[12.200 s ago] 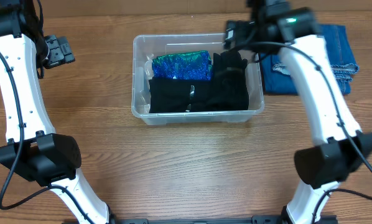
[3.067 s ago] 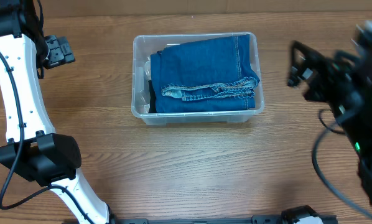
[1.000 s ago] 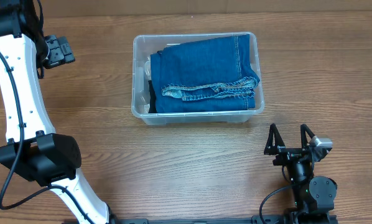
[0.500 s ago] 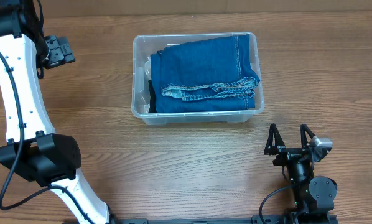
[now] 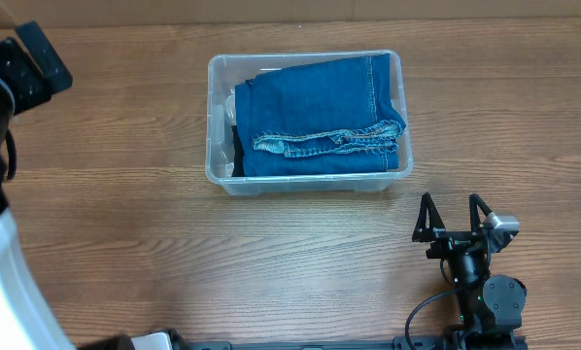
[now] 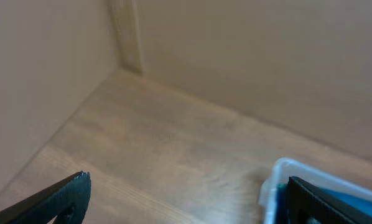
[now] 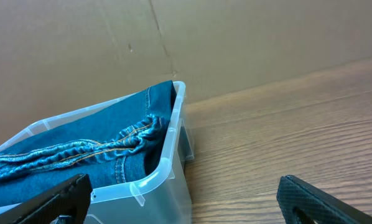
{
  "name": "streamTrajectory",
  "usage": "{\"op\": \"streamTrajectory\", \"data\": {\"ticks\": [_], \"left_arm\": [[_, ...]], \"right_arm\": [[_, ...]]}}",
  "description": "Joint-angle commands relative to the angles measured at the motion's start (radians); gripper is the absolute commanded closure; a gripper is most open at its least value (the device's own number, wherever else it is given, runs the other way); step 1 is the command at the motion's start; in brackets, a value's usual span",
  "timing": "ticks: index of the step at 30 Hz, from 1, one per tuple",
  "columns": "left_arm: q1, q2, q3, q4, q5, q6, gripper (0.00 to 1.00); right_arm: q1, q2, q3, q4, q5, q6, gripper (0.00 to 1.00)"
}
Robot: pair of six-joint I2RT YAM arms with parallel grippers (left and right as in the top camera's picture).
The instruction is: Pack container
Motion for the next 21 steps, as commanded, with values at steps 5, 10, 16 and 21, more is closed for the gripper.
{"op": "streamTrajectory", "data": {"ticks": [5, 10, 16, 21], "left_arm": [[-0.053, -0.253, -0.282, 0.270, 0.031, -0.004, 0.00], [-0.054, -0.481, -0.684, 0.548, 0.056, -0.003, 0.00], [-0.057, -0.745, -1.151, 0.795, 0.074, -0.003, 0.00], [-0.087, -0.951, -1.504, 0.993, 0.076, -0.004, 0.00]], "right_arm": [[-0.003, -0.010, -0.010, 0.007, 0.012, -0.007, 0.00], [-0.003, -0.010, -0.010, 0.007, 0.012, -0.007, 0.00], [-0.003, -0.010, -0.010, 0.007, 0.012, -0.007, 0.00], [-0.003, -0.010, -0.010, 0.007, 0.012, -0.007, 0.00]]}}
